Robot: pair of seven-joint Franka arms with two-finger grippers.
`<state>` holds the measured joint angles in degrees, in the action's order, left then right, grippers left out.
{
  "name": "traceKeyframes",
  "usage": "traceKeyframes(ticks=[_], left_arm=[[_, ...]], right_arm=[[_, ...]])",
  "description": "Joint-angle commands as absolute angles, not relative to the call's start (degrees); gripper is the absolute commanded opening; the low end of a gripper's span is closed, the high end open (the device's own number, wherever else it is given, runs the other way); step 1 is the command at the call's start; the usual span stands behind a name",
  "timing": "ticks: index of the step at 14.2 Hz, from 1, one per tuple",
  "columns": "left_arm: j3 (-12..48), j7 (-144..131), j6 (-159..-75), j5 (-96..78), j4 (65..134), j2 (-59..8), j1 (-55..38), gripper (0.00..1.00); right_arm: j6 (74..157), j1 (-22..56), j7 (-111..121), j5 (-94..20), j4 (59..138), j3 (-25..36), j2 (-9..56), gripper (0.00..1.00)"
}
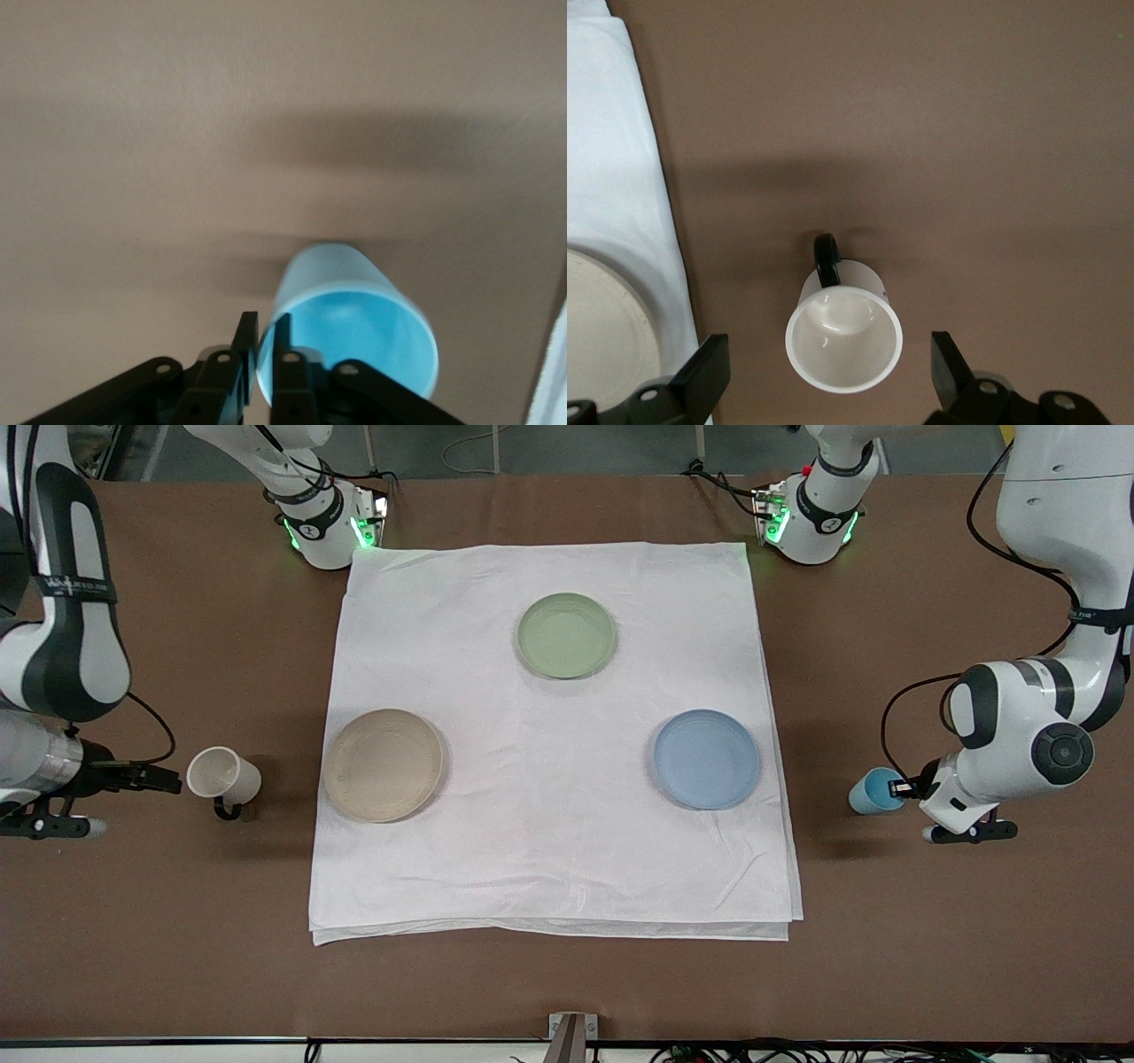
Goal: Place blue cup in blue plate and white mug in gray plate
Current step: 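Carry the blue cup onto the blue plate with the left gripper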
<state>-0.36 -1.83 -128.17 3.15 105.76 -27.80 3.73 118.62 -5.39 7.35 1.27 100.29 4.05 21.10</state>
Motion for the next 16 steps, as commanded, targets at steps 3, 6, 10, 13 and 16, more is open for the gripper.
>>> traceKeyframes(ticks=[3,6,10,13,16], left_arm=[[1.67,-2.46,-127.53,3.96,105.82,-22.16,3.08,0.00],[4.99,-4.46,-124.12,3.25,105.12,-19.69,3.16,0.00],[13.69,-18.08,-119.36,3.25,105.99,-18.72,3.25,0.00],[19.76,-26.43,-119.53,3.25,107.22,-20.12,3.08,0.00],[23.63,-33.10,-121.89,3.25,109.94,-21.17,2.29,0.00]], right_arm=[[127.43,-5.01,8.96,1.32,106.00,3.08,23.54,1.00],[131.12,-5.10,11.16,1.23,106.78,2.90,26.45,1.00],[133.59,-5.54,11.16,1.23,107.49,2.90,28.30,1.00],[133.77,-5.62,11.16,1.23,107.49,2.90,29.09,0.96],[133.77,-5.71,11.16,1.23,107.49,2.90,30.23,0.83]])
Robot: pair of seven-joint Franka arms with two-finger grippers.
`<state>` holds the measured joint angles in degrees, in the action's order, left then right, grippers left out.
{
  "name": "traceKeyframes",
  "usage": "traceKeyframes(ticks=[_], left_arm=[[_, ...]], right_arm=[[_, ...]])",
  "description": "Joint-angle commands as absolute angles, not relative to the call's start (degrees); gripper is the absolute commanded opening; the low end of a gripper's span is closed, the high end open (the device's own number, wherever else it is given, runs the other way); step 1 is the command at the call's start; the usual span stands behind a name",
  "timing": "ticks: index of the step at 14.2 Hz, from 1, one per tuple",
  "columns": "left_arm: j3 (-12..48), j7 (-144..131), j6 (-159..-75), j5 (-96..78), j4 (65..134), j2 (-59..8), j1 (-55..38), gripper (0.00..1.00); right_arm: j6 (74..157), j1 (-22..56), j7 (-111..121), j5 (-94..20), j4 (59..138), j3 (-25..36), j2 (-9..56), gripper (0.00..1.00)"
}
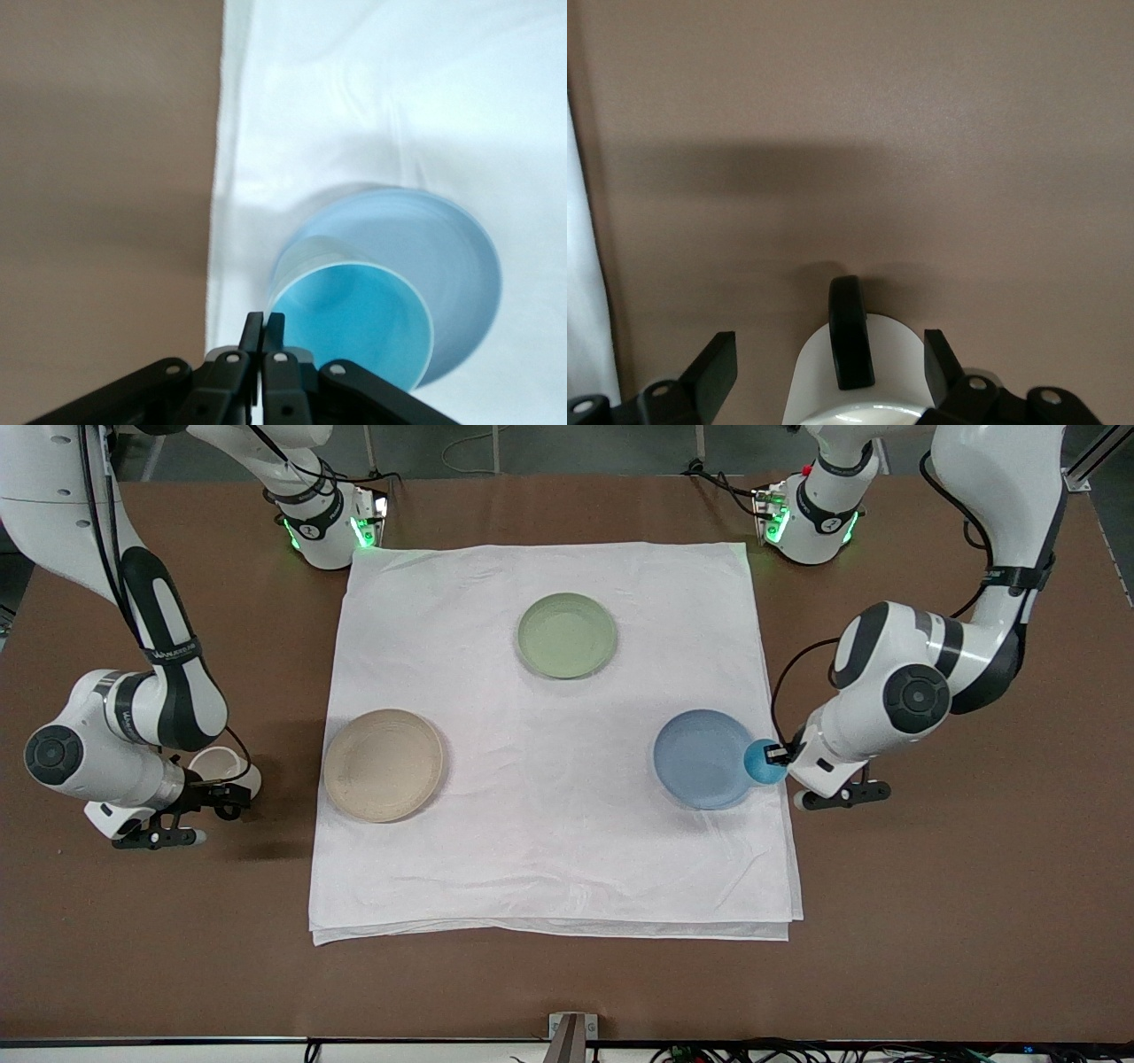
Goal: Place blue cup in blue plate and white mug in gray plate
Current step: 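Carry the blue cup onto the blue plate with the left gripper, then release the cup and withdraw the left gripper while the right gripper lifts the mug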
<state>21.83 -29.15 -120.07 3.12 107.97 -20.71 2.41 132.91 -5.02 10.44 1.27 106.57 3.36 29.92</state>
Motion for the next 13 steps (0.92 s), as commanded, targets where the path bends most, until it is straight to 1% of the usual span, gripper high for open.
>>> traceKeyframes(ticks=[1,2,3,4,5,6,7,8,9,11,13], left_arm=[[23.99,-36.79,-124.17,3.25,111.52,-21.44,1.07,0.00],[23.91,-39.44,-127.50,3.86,113.53,-22.05,-0.51,0.00],[23.99,-40.16,-129.88,3.87,114.34,-23.02,-0.61,0.00],[23.99,-40.34,-130.25,3.95,114.26,-23.98,-0.44,0.00],[23.99,-40.43,-130.34,3.87,114.26,-24.26,-0.79,0.00],[23.99,-40.43,-130.34,3.87,114.34,-24.34,-0.97,0.03],[23.99,-40.52,-129.99,3.87,114.17,-24.43,-0.79,0.35],[23.99,-40.43,-129.82,3.87,114.08,-24.35,-0.44,0.89],[23.99,-39.91,-129.47,3.87,113.82,-23.91,-0.27,1.00],[23.56,-39.90,-125.45,3.87,111.11,-21.90,0.17,1.00],[23.64,-39.64,-115.63,3.96,103.14,-20.92,2.98,1.00]], right_arm=[[133.77,-5.71,11.16,1.23,107.58,2.90,30.50,0.77],[133.51,-5.71,11.34,1.23,107.58,2.90,30.50,0.68],[133.24,-5.71,11.34,1.23,107.58,2.99,30.50,0.56],[133.16,-5.71,11.60,1.23,107.58,2.90,30.50,0.42],[133.07,-5.71,11.78,1.23,107.49,2.90,30.50,0.26],[133.07,-5.80,11.69,1.23,107.40,2.90,30.41,0.12],[133.07,-5.80,11.60,1.23,107.23,2.90,30.41,0.04],[133.07,-5.80,11.60,1.23,107.05,2.90,30.32,0.03],[133.07,-5.80,11.60,1.23,106.96,2.90,30.32,0.01],[132.46,-5.71,11.51,1.23,106.27,2.81,30.15,0.00],[129.57,-5.63,11.43,-0.42,104.60,2.46,29.88,0.00]])
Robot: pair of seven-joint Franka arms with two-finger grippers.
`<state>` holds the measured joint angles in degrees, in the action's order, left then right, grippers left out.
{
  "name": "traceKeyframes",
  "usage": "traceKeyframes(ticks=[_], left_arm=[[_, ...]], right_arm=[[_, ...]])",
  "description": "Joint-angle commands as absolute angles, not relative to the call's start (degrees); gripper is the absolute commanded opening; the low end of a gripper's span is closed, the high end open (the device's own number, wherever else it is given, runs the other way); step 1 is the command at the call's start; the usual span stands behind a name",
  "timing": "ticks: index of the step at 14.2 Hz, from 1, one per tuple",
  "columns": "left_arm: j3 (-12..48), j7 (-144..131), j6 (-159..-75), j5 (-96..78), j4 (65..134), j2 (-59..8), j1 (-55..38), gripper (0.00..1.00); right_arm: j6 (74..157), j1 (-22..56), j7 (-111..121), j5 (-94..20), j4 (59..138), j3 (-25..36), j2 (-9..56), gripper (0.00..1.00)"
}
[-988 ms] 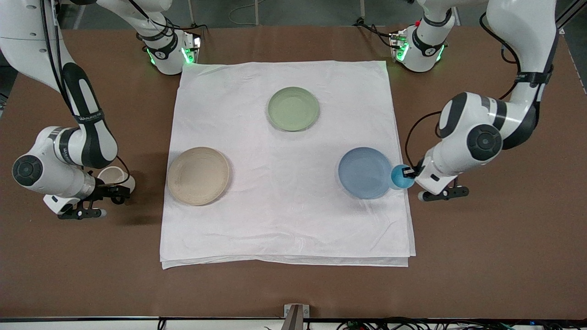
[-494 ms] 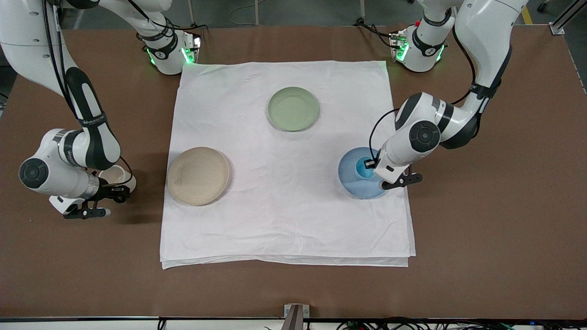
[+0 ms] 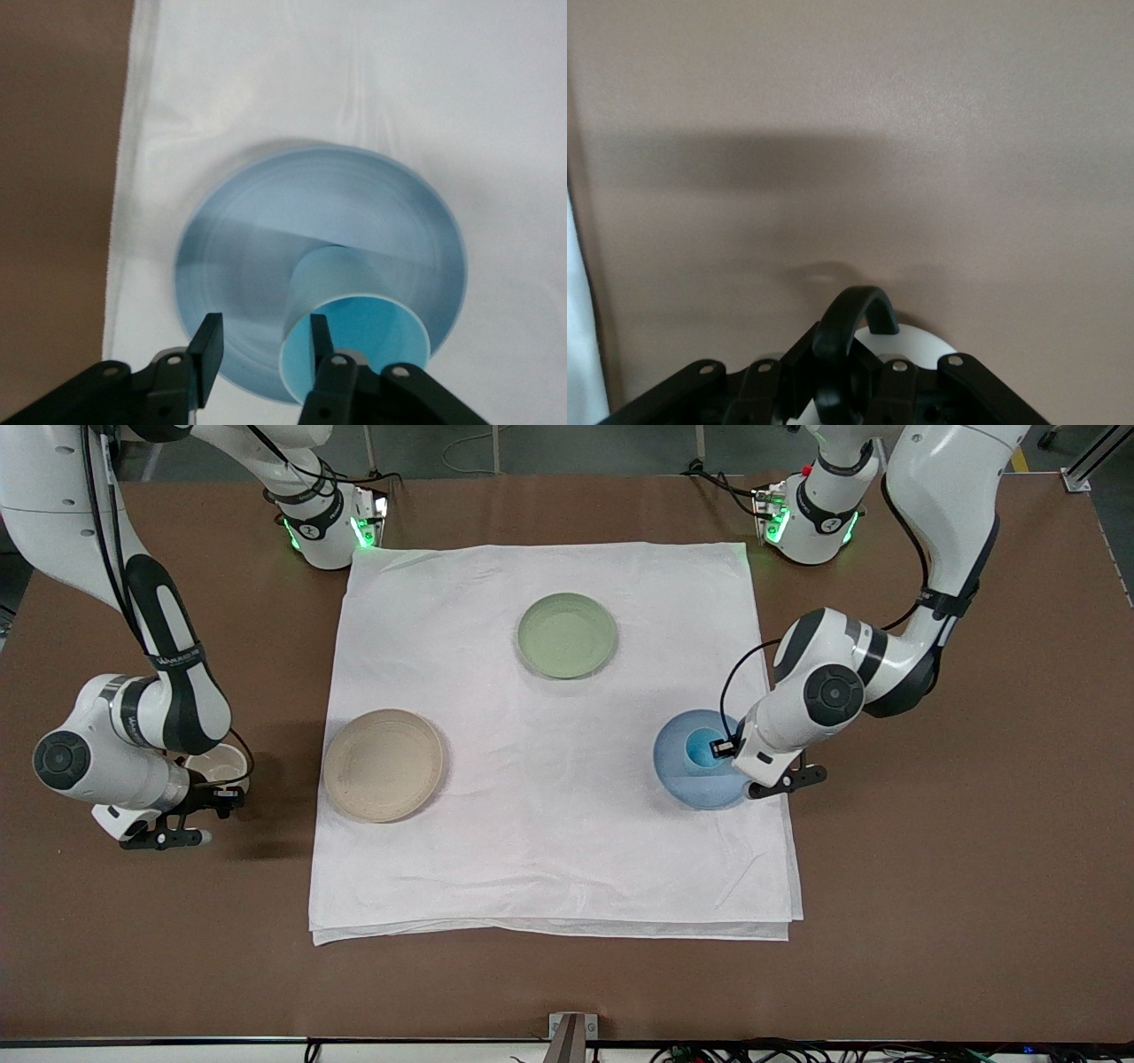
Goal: Place blue cup in blue plate and white mug in gray plate
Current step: 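Release the cup and withdraw the left gripper while the right gripper lifts the mug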
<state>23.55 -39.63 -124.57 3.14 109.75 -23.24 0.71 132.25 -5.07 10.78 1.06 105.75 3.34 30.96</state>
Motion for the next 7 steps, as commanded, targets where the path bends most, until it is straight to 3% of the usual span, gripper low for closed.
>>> traceKeyframes(ticks=[1,5,7], left_arm=[[23.64,-39.64,-109.49,4.04,97.70,-21.00,4.03,1.00],[23.55,-36.13,-95.30,5.71,81.07,-20.74,8.69,1.00],[23.73,-32.46,-90.28,6.06,77.18,-19.69,12.02,1.00]], right_arm=[[126.51,-5.36,11.43,-4.01,102.94,2.55,29.71,0.00],[119.01,-4.22,7.84,-10.63,99.75,2.46,28.48,0.00],[116.73,-1.60,3.89,-12.47,100.02,2.46,27.25,0.00]])
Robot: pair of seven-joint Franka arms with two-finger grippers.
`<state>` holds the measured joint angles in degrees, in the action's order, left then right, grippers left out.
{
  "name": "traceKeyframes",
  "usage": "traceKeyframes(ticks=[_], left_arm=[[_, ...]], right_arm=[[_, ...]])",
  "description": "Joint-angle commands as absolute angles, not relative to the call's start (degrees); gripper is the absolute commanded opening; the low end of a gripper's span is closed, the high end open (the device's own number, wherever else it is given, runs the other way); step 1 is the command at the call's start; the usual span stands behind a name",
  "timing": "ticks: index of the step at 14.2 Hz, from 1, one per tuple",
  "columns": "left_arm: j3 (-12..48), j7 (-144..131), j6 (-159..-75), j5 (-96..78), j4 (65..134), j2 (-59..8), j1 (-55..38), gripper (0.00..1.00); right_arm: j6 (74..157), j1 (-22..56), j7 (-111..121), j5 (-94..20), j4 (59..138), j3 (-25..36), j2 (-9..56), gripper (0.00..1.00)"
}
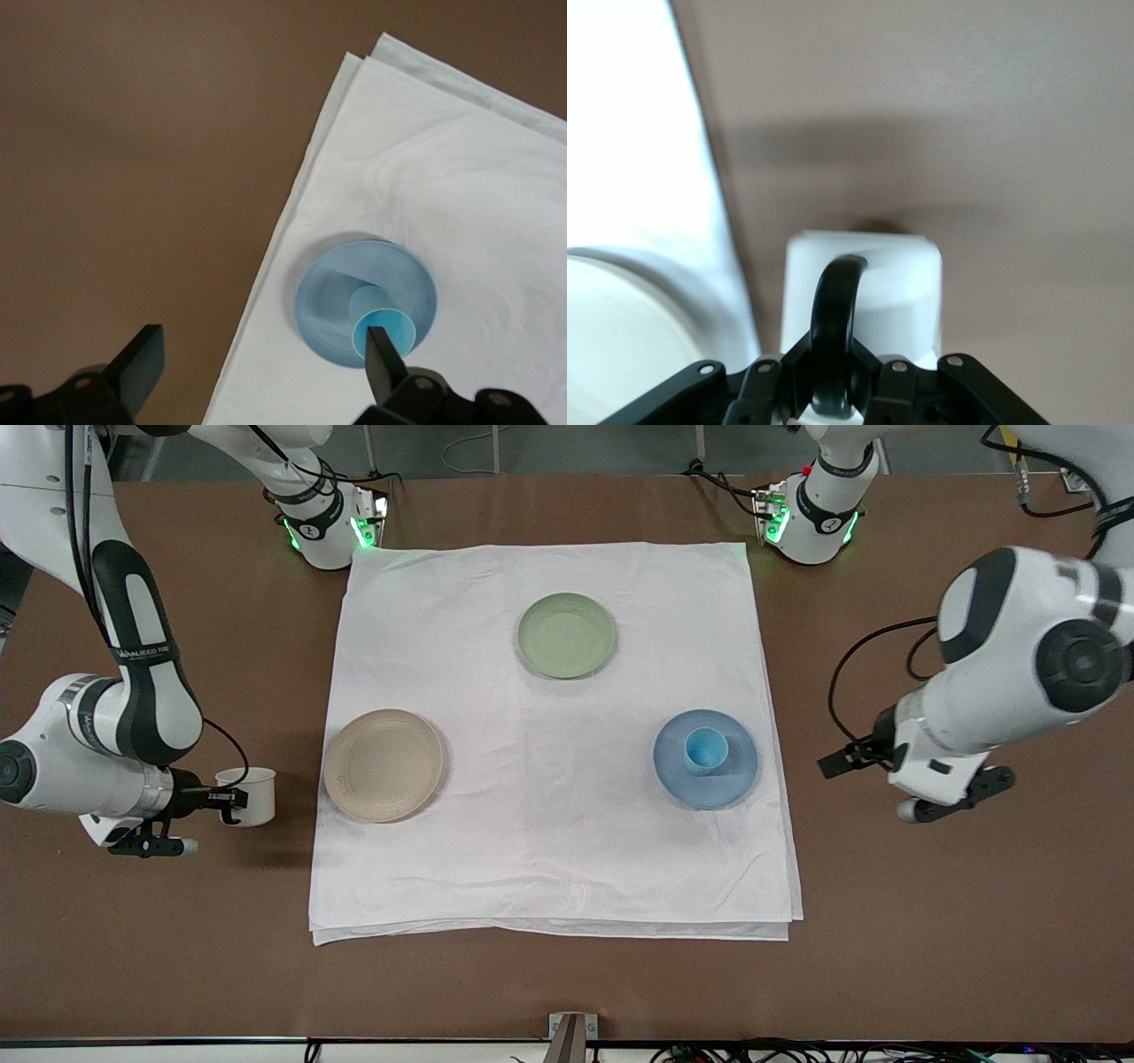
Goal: Place blue cup in blue plate and white mug in gray plate
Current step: 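Release the cup and withdraw the left gripper while the right gripper lifts the mug, then lower the white mug onto the beige plate with the right gripper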
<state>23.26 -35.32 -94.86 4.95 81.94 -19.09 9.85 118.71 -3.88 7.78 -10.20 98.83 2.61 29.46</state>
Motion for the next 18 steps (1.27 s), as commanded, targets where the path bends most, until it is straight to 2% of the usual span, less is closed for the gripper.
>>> traceKeyframes(ticks=[1,3,6,11,15,18], left_arm=[[23.82,-28.17,-89.48,6.06,77.17,-18.90,13.61,1.00],[23.55,-19.29,-89.21,6.24,77.17,-14.17,16.33,1.00],[23.47,-10.65,-85.79,6.24,77.34,-11.08,19.68,1.00],[22.33,-3.80,-85.08,5.72,77.96,-8.10,20.40,1.00],[5.84,-3.87,-85.25,5.01,85.32,-1.42,3.55,1.00],[1.15,-3.95,-85.60,-0.87,90.15,2.09,0.98,1.00]], right_arm=[[114.80,-0.36,2.04,-13.61,99.93,2.55,26.38,0.00],[111.46,1.14,-1.74,-13.80,99.93,2.46,24.79,0.00],[108.29,4.12,-6.49,-13.97,101.33,2.46,22.69,0.00],[106.62,7.20,-6.59,-20.48,111.08,2.46,16.01,0.00],[106.43,12.11,-9.57,-24.07,117.85,2.55,14.06,0.00],[109.49,15.55,-13.97,-24.08,119.36,2.64,14.59,0.00]])
